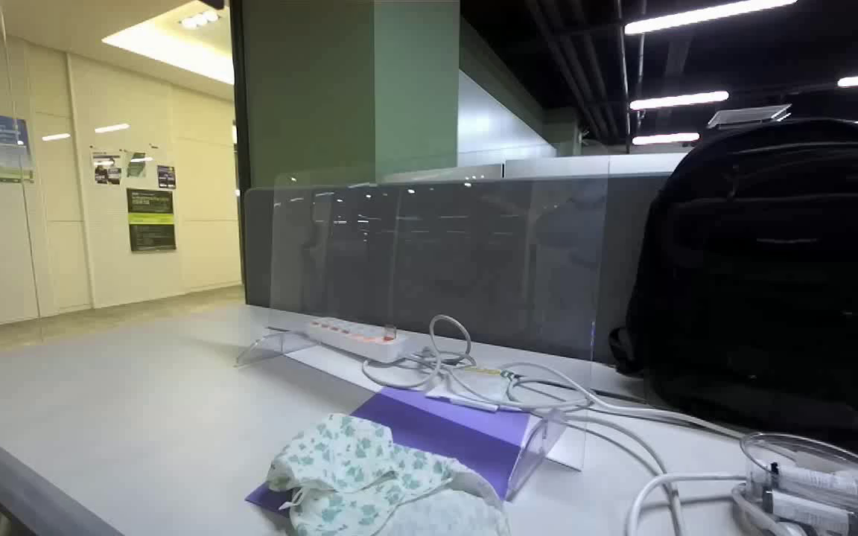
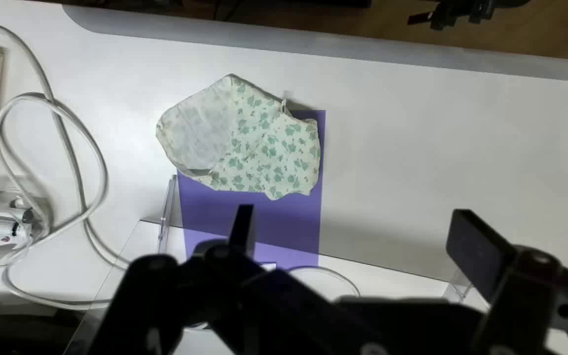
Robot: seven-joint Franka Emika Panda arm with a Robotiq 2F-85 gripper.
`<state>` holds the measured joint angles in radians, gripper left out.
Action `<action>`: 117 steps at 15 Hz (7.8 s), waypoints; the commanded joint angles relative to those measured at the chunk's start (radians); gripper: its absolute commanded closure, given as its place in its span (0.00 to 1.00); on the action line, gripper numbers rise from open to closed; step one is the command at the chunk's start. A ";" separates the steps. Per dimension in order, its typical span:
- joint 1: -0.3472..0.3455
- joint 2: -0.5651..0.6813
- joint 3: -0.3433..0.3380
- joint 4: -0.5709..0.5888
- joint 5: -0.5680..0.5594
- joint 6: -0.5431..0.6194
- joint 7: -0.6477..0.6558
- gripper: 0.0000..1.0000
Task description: Hang the fabric on the glass panel
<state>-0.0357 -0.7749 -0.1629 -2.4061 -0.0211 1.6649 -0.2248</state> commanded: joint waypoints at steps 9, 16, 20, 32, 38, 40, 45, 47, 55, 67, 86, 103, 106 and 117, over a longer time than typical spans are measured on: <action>-0.002 -0.001 0.002 0.003 0.002 0.002 -0.001 0.00; -0.014 -0.015 0.055 -0.054 0.003 0.122 0.085 0.00; -0.020 0.018 0.048 -0.128 -0.006 0.264 0.082 0.00; -0.017 0.263 0.064 -0.287 0.032 0.486 0.080 0.00; -0.017 0.272 0.055 -0.283 0.037 0.473 0.049 0.00; -0.018 0.278 0.069 -0.300 0.008 0.514 0.046 0.00; 0.006 0.389 0.067 -0.336 0.004 0.735 -0.007 0.00; 0.014 0.448 0.063 -0.345 0.009 0.837 -0.030 0.00; 0.057 0.701 0.079 -0.336 0.046 1.018 -0.106 0.00; -0.002 0.952 0.102 -0.293 -0.015 1.042 -0.094 0.00; -0.018 0.989 0.111 -0.252 -0.065 1.100 -0.067 1.00; 0.118 0.403 0.197 -0.026 0.158 0.459 -0.057 1.00; 0.127 0.393 0.189 -0.046 0.150 0.479 -0.081 0.98; 0.119 0.409 0.222 -0.029 0.074 0.842 0.028 1.00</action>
<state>0.0860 -0.3752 0.0498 -2.4647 0.0988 2.4286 -0.2469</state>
